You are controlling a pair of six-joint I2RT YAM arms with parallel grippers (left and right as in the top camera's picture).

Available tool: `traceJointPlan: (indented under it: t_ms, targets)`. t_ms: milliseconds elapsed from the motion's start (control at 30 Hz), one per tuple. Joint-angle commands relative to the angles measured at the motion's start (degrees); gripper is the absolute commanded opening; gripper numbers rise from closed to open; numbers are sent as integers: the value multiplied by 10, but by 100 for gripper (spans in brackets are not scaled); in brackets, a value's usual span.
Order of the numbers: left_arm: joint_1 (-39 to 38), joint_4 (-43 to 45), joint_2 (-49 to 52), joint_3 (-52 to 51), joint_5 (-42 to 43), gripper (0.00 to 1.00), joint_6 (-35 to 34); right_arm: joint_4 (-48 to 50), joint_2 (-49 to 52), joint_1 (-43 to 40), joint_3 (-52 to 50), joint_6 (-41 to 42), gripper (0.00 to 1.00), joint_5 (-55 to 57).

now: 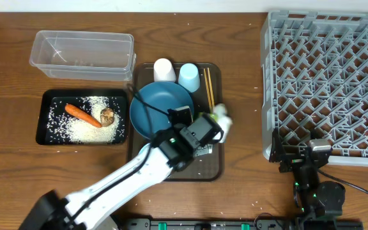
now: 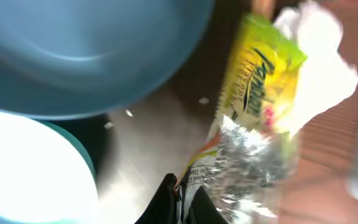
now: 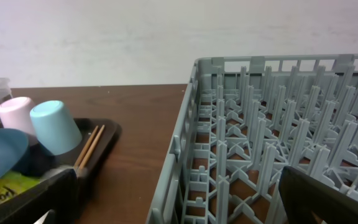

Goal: Sort waste into correct bins and load items into the dishwasher rack
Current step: 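Carry the wrapper into the clear plastic container and release it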

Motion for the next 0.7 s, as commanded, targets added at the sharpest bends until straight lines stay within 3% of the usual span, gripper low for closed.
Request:
traceJointPlan:
  t_ms: [0,333,500,667]
  targets:
    - [-1,-9,-41,3,31,6,7,-2,0,-6,-1,-3,99,2]
    - [-1,-22,-99,3,9,6,11,-2,0,-6,-1,-3,99,2]
    - [8,-18,-109,14,-71,6,34,-2,0,-6,-1,-3,99,2]
    - [65,1,-135,32,-191,6,38,-2,0,-6,-1,-3,99,2]
